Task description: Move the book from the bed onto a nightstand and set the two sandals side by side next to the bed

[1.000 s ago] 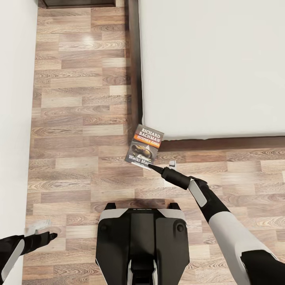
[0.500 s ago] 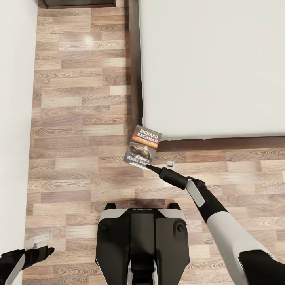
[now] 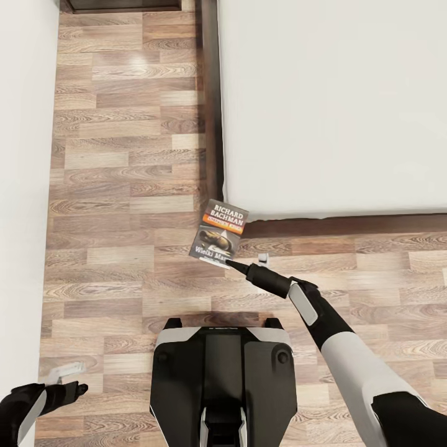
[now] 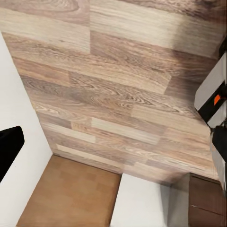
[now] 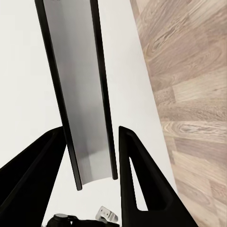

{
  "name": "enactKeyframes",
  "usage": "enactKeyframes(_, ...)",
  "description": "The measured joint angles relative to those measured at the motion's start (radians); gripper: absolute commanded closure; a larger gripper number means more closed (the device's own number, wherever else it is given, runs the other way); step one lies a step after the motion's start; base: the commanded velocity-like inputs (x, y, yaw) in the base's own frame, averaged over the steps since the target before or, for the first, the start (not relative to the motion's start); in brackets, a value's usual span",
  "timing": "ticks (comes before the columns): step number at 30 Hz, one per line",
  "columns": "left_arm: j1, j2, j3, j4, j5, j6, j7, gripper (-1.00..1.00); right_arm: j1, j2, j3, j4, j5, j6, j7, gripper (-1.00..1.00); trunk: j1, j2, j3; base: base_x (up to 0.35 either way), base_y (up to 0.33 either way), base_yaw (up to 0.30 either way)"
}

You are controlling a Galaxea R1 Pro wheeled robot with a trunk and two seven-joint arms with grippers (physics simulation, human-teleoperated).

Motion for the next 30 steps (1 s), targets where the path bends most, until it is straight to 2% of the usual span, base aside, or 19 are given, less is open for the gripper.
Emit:
enactKeyframes(2,-0.009,-0.023,0.000,0.007,-0.002,0.000,0.001,-1.00,0.000,0.001,0.002,0.000,0.000,0.000,-0.001,1.00,0.000,0.000,0.000,0.000,0.000,0.000)
enactKeyframes(4,-0.016,-0.056,-0.002,0.013,-0.004,0.001,0.001,-1.00,0.000,0.002,0.003,0.000,0.000,0.000,-0.001,1.00,0.000,0.000,0.000,0.000,0.000,0.000)
enactKeyframes(5,-0.016,-0.056,-0.001,0.013,-0.006,0.001,0.001,-1.00,0.000,0.002,0.003,0.000,0.000,0.000,-0.001,1.00,0.000,0.000,0.000,0.000,0.000,0.000)
enactKeyframes(6,-0.019,-0.089,-0.004,0.021,-0.004,0.001,0.002,-1.00,0.000,0.002,0.003,0.000,0.000,0.000,-0.001,1.00,0.000,0.000,0.000,0.000,0.000,0.000)
enactKeyframes(7,-0.020,-0.092,-0.003,0.021,-0.007,0.001,0.002,-1.00,0.000,0.002,0.003,0.000,0.000,0.000,-0.001,1.00,0.000,0.000,0.000,0.000,0.000,0.000)
enactKeyframes(10,-0.023,-0.134,-0.008,0.045,-0.008,0.001,0.002,-1.00,-0.001,0.002,0.004,0.000,0.000,0.000,-0.001,1.00,0.000,0.000,0.000,0.000,0.000,0.000)
enactKeyframes(13,-0.025,-0.158,-0.012,0.070,-0.008,0.001,0.003,-1.00,0.000,0.001,0.004,0.000,0.000,0.000,-0.001,1.00,0.000,0.000,0.000,0.000,0.000,0.000)
enactKeyframes(17,-0.026,-0.174,-0.013,0.087,-0.008,0.006,0.004,-1.00,0.000,0.001,0.004,0.000,0.000,0.000,0.000,1.00,0.000,0.000,0.000,0.000,0.000,0.000)
enactKeyframes(22,-0.027,-0.181,-0.014,0.097,-0.007,0.013,0.011,-1.00,0.000,0.001,0.004,-0.001,0.000,0.000,0.000,1.00,0.000,0.000,0.000,0.000,0.000,0.000)
enactKeyframes(30,-0.027,-0.183,-0.014,0.124,-0.004,0.007,0.068,-1.00,0.000,0.001,0.005,-0.002,0.000,-0.001,0.000,1.00,0.000,0.000,0.001,0.000,0.000,0.000)
